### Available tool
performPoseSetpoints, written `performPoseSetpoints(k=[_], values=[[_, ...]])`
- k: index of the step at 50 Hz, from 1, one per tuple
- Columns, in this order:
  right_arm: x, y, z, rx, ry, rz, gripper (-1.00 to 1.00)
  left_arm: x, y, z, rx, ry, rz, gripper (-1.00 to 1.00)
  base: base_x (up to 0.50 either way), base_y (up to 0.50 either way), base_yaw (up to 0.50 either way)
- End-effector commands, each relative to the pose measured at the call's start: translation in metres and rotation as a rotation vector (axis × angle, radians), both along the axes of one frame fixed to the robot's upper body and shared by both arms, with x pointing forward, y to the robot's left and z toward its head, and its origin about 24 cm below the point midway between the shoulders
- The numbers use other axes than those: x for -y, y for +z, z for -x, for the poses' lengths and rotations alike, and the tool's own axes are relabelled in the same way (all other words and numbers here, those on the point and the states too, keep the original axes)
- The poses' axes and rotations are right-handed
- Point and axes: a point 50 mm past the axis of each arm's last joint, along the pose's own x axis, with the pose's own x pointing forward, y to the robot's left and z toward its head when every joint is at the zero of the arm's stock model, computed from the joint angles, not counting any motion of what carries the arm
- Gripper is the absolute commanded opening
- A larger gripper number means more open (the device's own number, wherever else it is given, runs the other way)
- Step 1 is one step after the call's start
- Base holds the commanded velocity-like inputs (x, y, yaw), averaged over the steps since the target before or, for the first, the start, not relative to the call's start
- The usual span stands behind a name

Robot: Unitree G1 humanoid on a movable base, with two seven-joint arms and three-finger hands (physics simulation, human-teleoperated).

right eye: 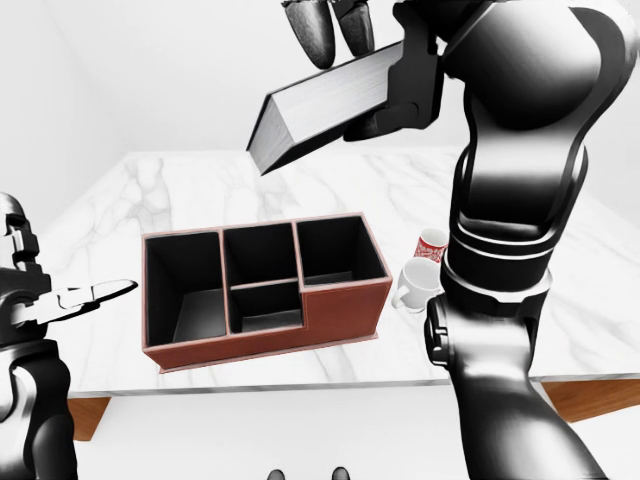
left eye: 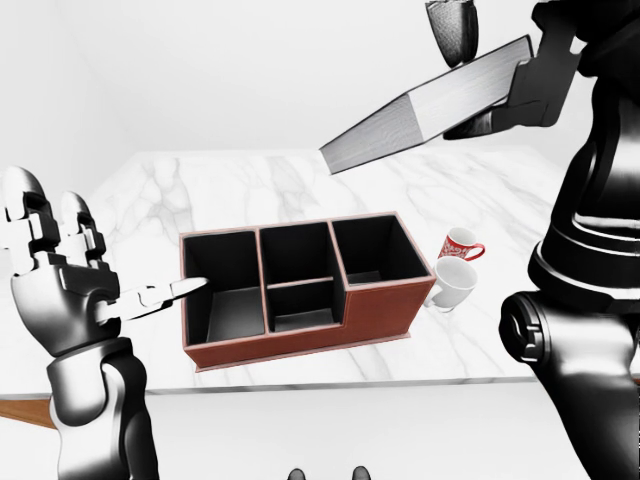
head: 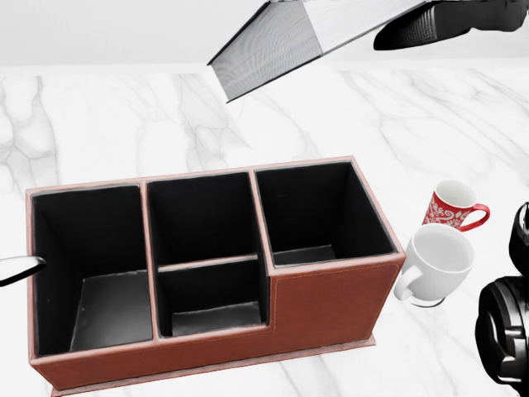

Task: Pick up the book and place it in the right compartment of the caddy.

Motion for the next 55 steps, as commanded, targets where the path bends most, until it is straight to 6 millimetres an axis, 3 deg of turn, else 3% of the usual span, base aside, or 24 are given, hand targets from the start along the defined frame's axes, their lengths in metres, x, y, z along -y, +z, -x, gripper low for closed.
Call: performPoseSetpoints(k=[1, 6, 10, 15, 21, 30, 44, 55], values=[[-0.028, 0.006, -0.033, -0.142, 0.103, -0.064, -1.00, 0.001, -0.001, 0.000, -0.006, -0.002, -0.001, 1.00, 0.00, 0.00, 0.00], [-0.027, -0.013, -0.048, -0.237, 0.080, -0.016, -1.00, 0.001, -0.003, 0.000, -0.012, -0.003, -0.001, 1.00, 0.00, 0.00, 0.00], [-0.023, -0.035, -0.067, -0.323, -0.021, 0.034, -1.00, 0.001, -0.004, -0.001, -0.020, -0.003, 0.000, 1.00, 0.00, 0.00, 0.00], [-0.020, -0.055, -0.077, -0.351, -0.161, 0.110, -1.00, 0.001, -0.004, 0.000, -0.018, -0.003, 0.000, 1.00, 0.00, 0.00, 0.00], [-0.016, -0.069, -0.079, -0.340, -0.273, 0.158, -1.00, 0.001, -0.004, -0.001, -0.019, -0.003, 0.000, 1.00, 0.00, 0.00, 0.00], [-0.008, -0.071, -0.085, -0.356, -0.348, 0.149, -1.00, 0.002, -0.004, -0.001, -0.019, -0.003, -0.001, 1.00, 0.00, 0.00, 0.00], [-0.008, -0.106, -0.092, -0.458, -0.326, 0.143, -1.00, 0.002, -0.003, -0.001, -0.016, -0.004, -0.002, 1.00, 0.00, 0.00, 0.00], [-0.005, -0.119, -0.089, -0.475, -0.327, 0.144, -1.00, 0.002, -0.003, -0.002, -0.015, -0.005, -0.003, 1.00, 0.00, 0.00, 0.00]])
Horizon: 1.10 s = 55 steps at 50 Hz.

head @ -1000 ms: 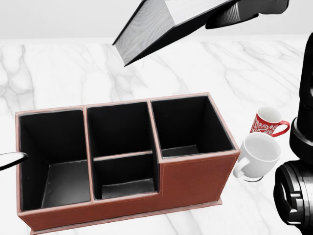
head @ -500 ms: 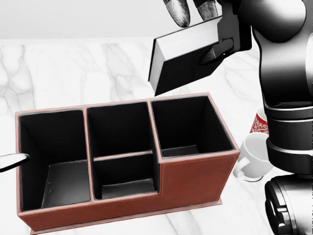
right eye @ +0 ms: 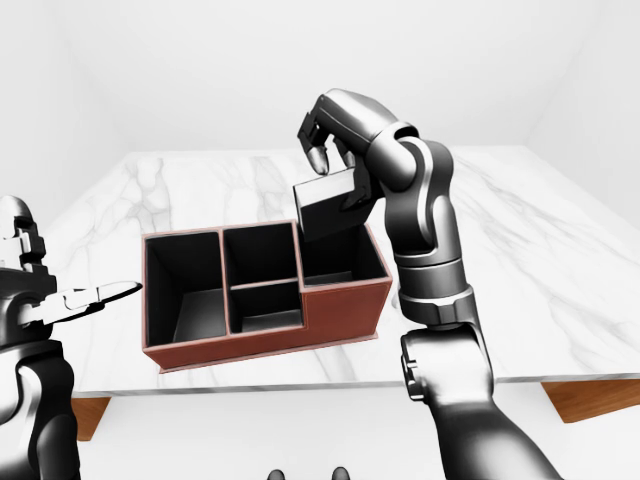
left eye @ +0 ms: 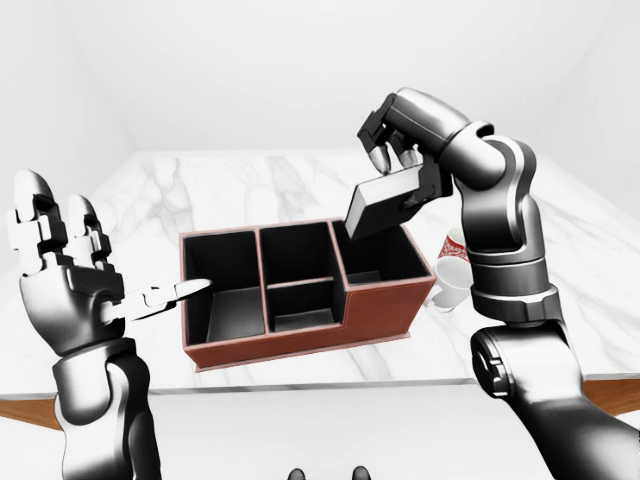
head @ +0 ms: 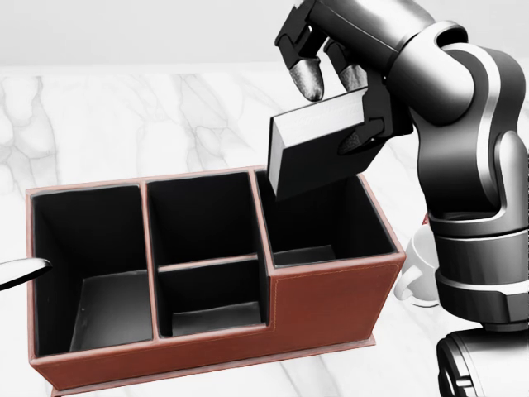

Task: Pick up the book and place it in the right compartment of the caddy.

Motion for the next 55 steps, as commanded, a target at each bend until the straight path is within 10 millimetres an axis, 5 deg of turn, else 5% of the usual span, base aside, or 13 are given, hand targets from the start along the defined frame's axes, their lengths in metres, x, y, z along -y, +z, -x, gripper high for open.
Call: performPoseSetpoints(k=[1, 32, 55], values=[[0.004, -0.013, 0.002, -0.022, -0.008, -0.015, -1.00, 0.000, 0.001, 0.000, 0.002, -0.001, -0.001, 1.00, 0.00, 0.00, 0.00], [-0.004, -0.040, -0.001, -0.109, 0.031, -0.038, -1.00, 0.002, -0.004, -0.001, -0.018, -0.004, 0.000, 1.00, 0.00, 0.00, 0.00], [0.009, -0.047, -0.010, -0.173, 0.008, -0.072, -1.00, 0.001, -0.005, -0.002, -0.024, -0.003, 0.002, 1.00, 0.00, 0.00, 0.00]])
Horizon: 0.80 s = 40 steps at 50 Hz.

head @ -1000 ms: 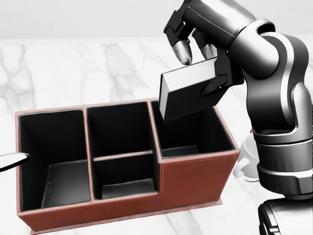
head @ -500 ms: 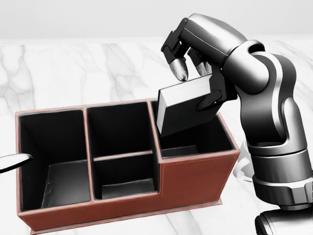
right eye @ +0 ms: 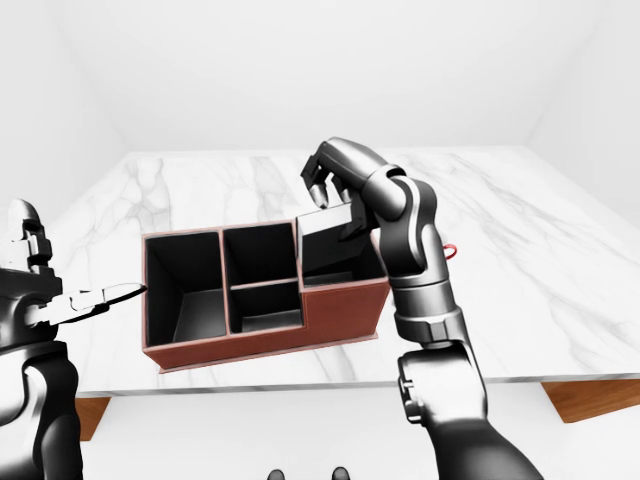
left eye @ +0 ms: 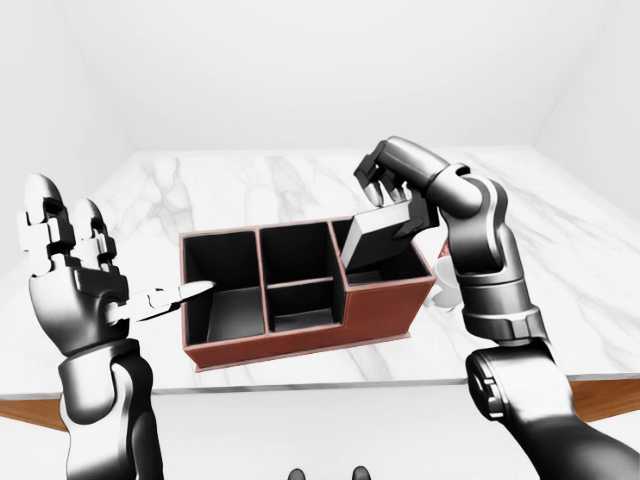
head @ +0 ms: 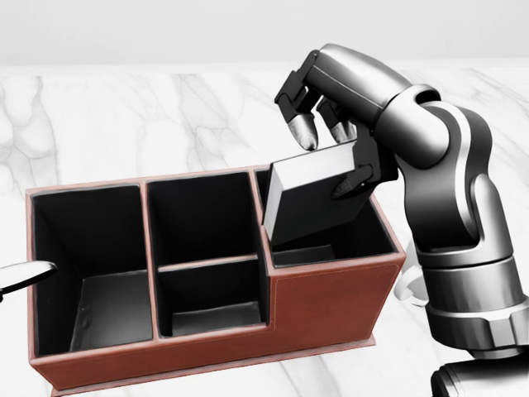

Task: Pick up the book and place it in the right compartment of the caddy.

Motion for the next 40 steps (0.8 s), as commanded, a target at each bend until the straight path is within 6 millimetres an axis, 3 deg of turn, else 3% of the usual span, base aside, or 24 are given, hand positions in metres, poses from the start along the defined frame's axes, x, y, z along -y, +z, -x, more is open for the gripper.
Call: performPoseSetpoints(k=[1, 17, 40], values=[[0.008, 0.006, -0.004, -0.003, -0.013, -0.025, -1.00, 0.000, -0.001, -0.001, -0.004, 0.000, 0.001, 1.00, 0.00, 0.00, 0.00], [0.017, 0.000, -0.009, -0.047, -0.028, -0.040, -1.00, 0.000, 0.002, 0.000, 0.007, 0.001, -0.001, 1.00, 0.00, 0.00, 0.00], [0.023, -0.029, -0.019, -0.184, -0.038, -0.087, -1.00, 0.001, -0.001, 0.000, -0.004, -0.001, -0.002, 1.00, 0.00, 0.00, 0.00]])
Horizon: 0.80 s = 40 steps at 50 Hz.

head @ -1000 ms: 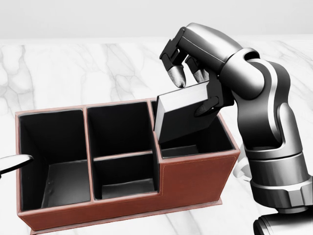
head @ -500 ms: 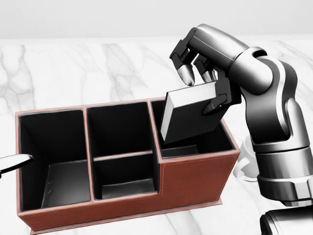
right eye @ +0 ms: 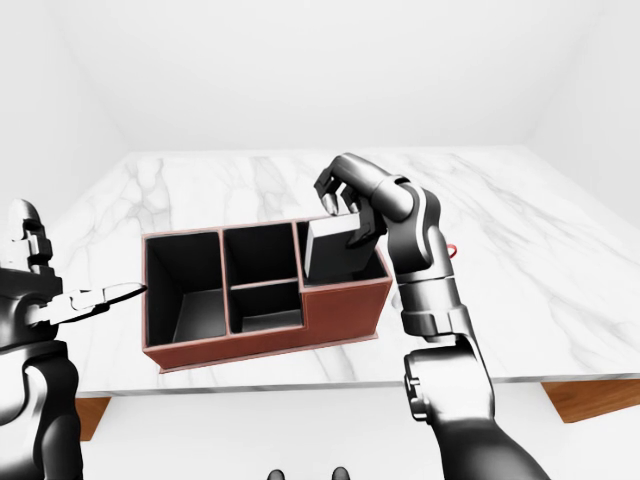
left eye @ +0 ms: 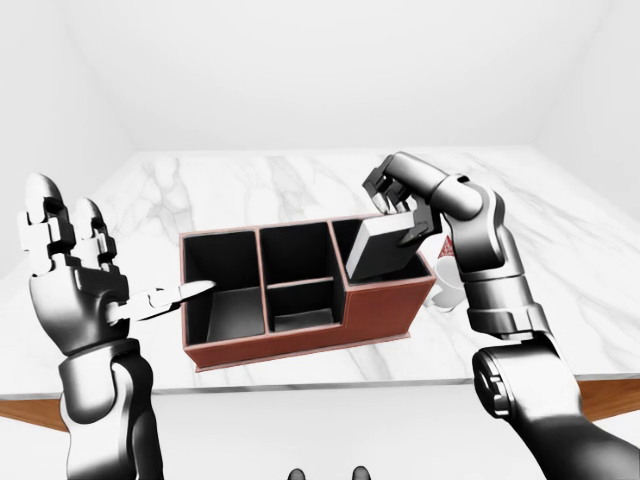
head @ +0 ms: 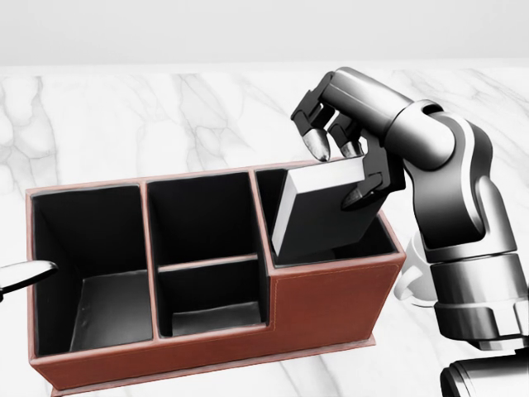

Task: Pick up the book and place it in the right compartment of the caddy.

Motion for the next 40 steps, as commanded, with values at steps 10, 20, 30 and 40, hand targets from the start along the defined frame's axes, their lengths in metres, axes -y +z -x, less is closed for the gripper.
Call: performPoseSetpoints(k=[10, 20, 30, 40], values=[[0.009, -0.015, -0.008, -0.092, -0.013, -0.063, -1.00, 0.001, -0.003, -0.001, -0.015, -0.002, 0.001, 1.00, 0.00, 0.00, 0.00], [0.010, -0.026, -0.009, -0.133, -0.016, -0.071, -1.00, 0.000, -0.002, -0.001, -0.011, -0.001, 0.001, 1.00, 0.00, 0.00, 0.00], [0.011, -0.035, -0.012, -0.177, -0.022, -0.083, -1.00, 0.001, -0.001, -0.001, -0.005, -0.001, 0.000, 1.00, 0.00, 0.00, 0.00], [0.013, -0.041, -0.013, -0.202, -0.029, -0.082, -1.00, 0.000, -0.002, -0.001, -0.009, -0.001, 0.001, 1.00, 0.00, 0.00, 0.00]])
